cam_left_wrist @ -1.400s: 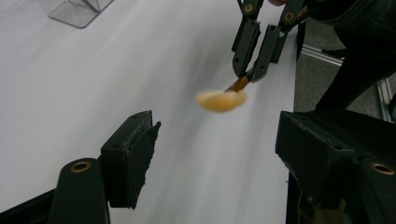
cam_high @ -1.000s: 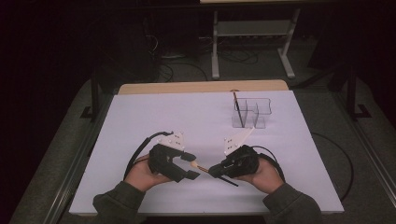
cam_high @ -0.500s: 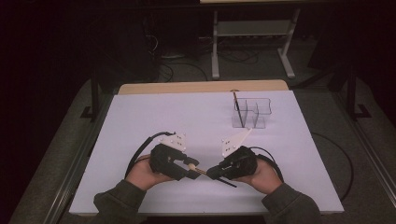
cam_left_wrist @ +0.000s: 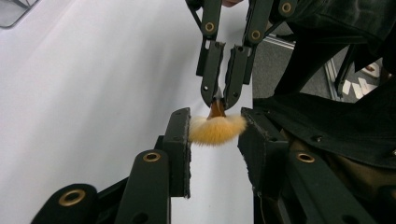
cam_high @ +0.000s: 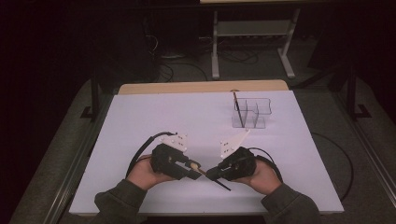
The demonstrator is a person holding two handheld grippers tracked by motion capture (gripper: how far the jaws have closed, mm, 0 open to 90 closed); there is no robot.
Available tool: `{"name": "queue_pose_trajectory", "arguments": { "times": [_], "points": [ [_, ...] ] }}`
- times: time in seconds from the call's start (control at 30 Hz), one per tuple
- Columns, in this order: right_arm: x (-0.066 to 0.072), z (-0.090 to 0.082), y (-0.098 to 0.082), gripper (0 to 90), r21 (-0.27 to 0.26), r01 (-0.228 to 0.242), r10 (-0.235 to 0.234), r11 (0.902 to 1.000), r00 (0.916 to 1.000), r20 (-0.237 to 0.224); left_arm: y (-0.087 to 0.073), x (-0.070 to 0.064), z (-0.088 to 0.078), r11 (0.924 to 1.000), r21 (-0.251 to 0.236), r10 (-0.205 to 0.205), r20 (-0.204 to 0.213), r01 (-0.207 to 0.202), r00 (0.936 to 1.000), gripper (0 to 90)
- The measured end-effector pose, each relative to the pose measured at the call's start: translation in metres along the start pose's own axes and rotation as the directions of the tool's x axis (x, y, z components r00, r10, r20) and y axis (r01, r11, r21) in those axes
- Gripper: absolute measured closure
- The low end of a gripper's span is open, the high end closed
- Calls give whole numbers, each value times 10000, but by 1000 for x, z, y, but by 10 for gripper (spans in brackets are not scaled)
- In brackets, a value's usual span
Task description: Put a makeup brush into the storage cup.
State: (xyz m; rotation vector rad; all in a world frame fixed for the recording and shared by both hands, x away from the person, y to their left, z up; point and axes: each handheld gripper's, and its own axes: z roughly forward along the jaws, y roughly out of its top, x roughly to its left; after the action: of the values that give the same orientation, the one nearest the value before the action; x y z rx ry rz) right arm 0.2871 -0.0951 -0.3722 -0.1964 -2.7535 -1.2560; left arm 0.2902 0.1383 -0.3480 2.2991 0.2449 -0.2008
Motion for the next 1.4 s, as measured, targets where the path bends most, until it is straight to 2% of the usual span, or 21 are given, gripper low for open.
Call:
{"name": "queue_pose_trajectory", "arguments": {
  "times": [0.17, 0.4, 0.6, 0.93, 1.07, 1.27, 1.4],
  "points": [
    [1, 2, 1, 830, 109, 7, -6, 9999, 10000, -17, 2, 0, 0, 10000, -58, -50, 67, 50, 10000, 653],
    [2, 5, 3, 830, 91, 211, -210, 9997, 9998, -28, 3, 0, -1, 10000, -76, -63, 158, 64, 9999, 761],
    [2, 4, 4, 830, 51, 366, -366, 9993, 9993, -16, 4, 0, -3, 10000, -50, -79, 195, 80, 9998, 803],
    [6, 2, 8, 805, -32, 358, -359, 9994, 9992, -165, 16, -7, -7, 9984, 366, 430, 129, -435, 9990, 823],
    [6, 0, 12, 741, 324, 397, -393, 9987, 9992, -114, 21, -11, -8, 9969, 574, 540, 67, -542, 9985, 823],
    [7, 1, 18, 729, 658, 364, -355, 9972, 9993, -150, 27, -14, -10, 9930, 978, 678, -104, -664, 9976, 824],
    [7, 5, 23, 737, 934, 539, -529, 9942, 9985, -141, 31, -16, -9, 9904, 1170, 763, -124, -743, 9970, 824]
  ]
}}
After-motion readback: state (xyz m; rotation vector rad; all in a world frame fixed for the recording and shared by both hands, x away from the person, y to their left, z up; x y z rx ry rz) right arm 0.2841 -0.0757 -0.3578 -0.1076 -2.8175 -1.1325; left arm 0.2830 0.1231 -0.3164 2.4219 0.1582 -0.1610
